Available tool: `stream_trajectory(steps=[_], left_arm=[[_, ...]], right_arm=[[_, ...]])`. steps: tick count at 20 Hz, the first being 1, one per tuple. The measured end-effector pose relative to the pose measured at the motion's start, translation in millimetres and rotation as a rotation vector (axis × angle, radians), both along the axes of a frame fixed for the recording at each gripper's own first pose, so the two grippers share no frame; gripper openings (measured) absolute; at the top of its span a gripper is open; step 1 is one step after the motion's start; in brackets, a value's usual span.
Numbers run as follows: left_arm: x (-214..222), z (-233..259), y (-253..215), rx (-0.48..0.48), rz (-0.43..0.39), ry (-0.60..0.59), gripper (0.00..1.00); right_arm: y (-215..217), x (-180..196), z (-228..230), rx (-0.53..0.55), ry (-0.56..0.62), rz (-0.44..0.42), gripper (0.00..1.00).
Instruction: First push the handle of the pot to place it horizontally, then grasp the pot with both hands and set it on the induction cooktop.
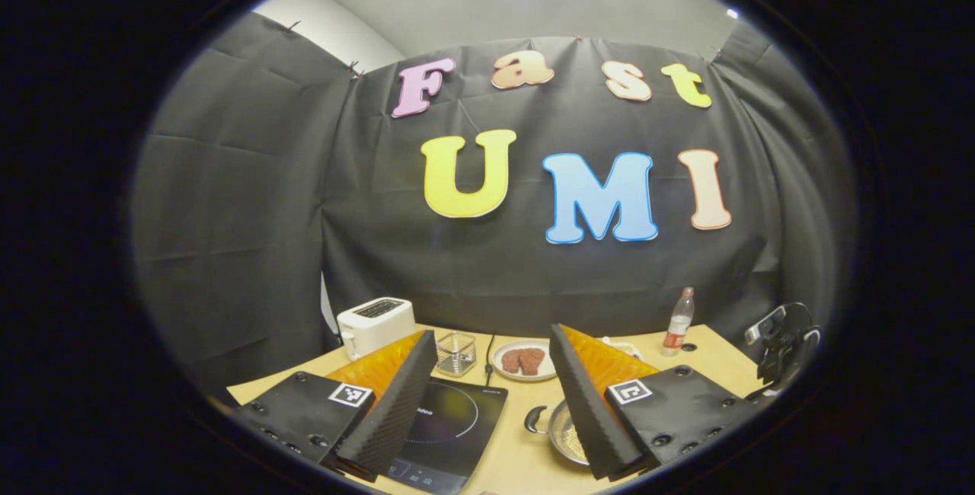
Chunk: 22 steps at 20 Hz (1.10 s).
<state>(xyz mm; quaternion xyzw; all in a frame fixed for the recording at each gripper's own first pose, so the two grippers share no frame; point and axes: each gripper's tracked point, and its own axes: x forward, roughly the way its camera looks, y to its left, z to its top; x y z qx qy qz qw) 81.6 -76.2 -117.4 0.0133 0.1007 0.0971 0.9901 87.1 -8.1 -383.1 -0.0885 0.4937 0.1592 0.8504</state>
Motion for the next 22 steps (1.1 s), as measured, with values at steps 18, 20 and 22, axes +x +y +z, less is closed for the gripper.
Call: stream_trajectory(steps=[18,20,22], left_arm=[[63.3,-132.1,-31.7,-0.041,-0.214,0.232,0.94],[74.5,-152.3,-33.9,-0.05,-0.25,0.273,0.97],[82.8,-173.3,-38.0,-0.065,-0.282,0.311,0.97]], right_arm=[[2.2,46.0,60.0,0.102,-0.3,-0.205,0.97],[4.0,50.2,57.9,0.098,-0.296,-0.233,0.97],[3.7,52.5,51.5,0.082,-0.283,-0.255,0.97]])
